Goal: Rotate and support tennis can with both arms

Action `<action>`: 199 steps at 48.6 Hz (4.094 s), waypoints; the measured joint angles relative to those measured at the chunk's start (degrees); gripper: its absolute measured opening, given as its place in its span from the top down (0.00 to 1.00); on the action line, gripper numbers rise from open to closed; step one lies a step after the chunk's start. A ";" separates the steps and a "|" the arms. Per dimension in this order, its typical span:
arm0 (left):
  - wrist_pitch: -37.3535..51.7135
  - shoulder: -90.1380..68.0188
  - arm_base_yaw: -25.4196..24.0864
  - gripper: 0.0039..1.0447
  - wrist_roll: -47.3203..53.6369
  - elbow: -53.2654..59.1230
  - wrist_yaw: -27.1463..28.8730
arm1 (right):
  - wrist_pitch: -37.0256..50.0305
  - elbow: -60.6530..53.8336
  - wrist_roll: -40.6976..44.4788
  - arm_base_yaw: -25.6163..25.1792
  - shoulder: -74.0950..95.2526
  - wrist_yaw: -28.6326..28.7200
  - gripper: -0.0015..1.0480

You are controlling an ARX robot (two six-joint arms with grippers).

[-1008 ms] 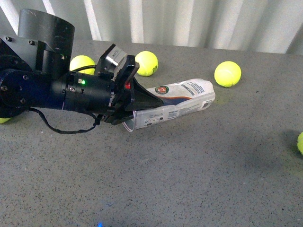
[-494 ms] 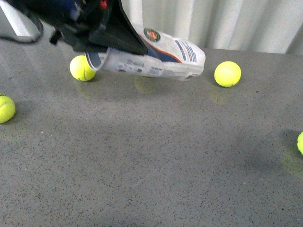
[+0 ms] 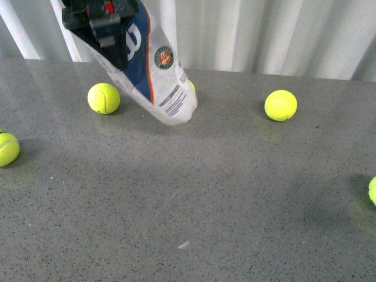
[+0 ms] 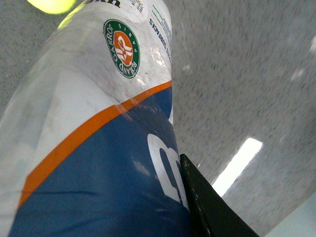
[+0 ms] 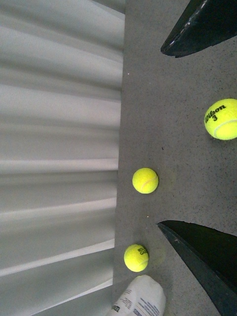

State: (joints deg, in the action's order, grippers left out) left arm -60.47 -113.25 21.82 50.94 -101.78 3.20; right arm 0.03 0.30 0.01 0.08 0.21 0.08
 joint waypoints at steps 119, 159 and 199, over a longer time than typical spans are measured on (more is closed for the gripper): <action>99.10 35.52 -10.51 0.58 -52.26 61.72 8.09 | 0.00 0.00 0.00 0.02 0.00 -0.17 0.07; 103.47 61.64 -21.24 0.97 -51.36 93.57 -2.93 | 0.00 0.00 -0.02 0.02 0.02 0.00 0.07; 84.28 89.39 -21.73 0.97 -51.34 100.39 -3.21 | 0.00 0.00 0.00 0.00 0.00 -0.02 0.07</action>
State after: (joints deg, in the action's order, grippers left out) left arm 23.81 -23.86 0.10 -0.40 -1.39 -0.01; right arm 0.03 0.30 0.01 0.08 0.21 0.05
